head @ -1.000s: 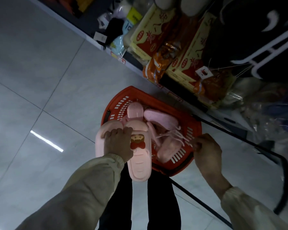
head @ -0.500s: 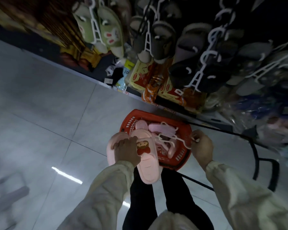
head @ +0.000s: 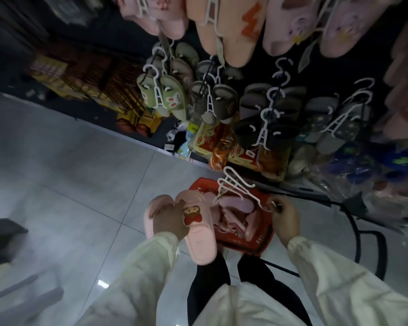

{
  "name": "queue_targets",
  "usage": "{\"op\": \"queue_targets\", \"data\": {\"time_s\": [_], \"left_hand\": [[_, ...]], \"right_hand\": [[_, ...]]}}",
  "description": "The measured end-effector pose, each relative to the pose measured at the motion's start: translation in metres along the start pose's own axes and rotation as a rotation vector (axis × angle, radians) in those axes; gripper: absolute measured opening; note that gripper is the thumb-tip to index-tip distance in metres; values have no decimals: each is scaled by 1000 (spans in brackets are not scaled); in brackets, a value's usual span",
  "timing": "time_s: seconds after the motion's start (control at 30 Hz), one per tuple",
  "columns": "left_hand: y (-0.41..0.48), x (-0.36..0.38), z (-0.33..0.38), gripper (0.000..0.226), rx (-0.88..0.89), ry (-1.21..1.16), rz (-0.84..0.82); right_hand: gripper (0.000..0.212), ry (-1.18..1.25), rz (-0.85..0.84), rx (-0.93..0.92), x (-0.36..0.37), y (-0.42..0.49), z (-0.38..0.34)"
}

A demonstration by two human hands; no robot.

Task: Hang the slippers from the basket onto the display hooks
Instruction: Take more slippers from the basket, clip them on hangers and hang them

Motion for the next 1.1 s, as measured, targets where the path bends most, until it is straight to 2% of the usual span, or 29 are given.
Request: {"op": "queue_targets", "data": {"time_s": [0.27,0.33,0.53,0.8,0.9,1.1], "left_hand": [[-24,-30,-6,82,6,-14,49],[-29,-35,-5,82,9,-20,65],[-40,-47,11,83,96,-19,128],[-48,-52,27,73,142,-88,144],[-51,-55,32,70,150,-91,157],[-52,-65,30,70,116,-67,180]], "right_hand": [[40,53,-22,-109,-16,-9,-31],[43,91,-17,-95,-15,-11,-32],[35,223,-40,12,-3,-21,-24],[24,276,-80,120,10,-27,-16],[20,267,-86,105,6,-23,-27],[25,210,-91,19,-15,-19,-45]]}}
Point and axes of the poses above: each hand's wrist, its own y-axis towards the middle knuckle, its own x-axis out of the palm, z = x × y, the point moved 10 cm from there along y, towards the middle knuckle, and after that the axes turned 8 degrees about -z, right-handed, at the moved point
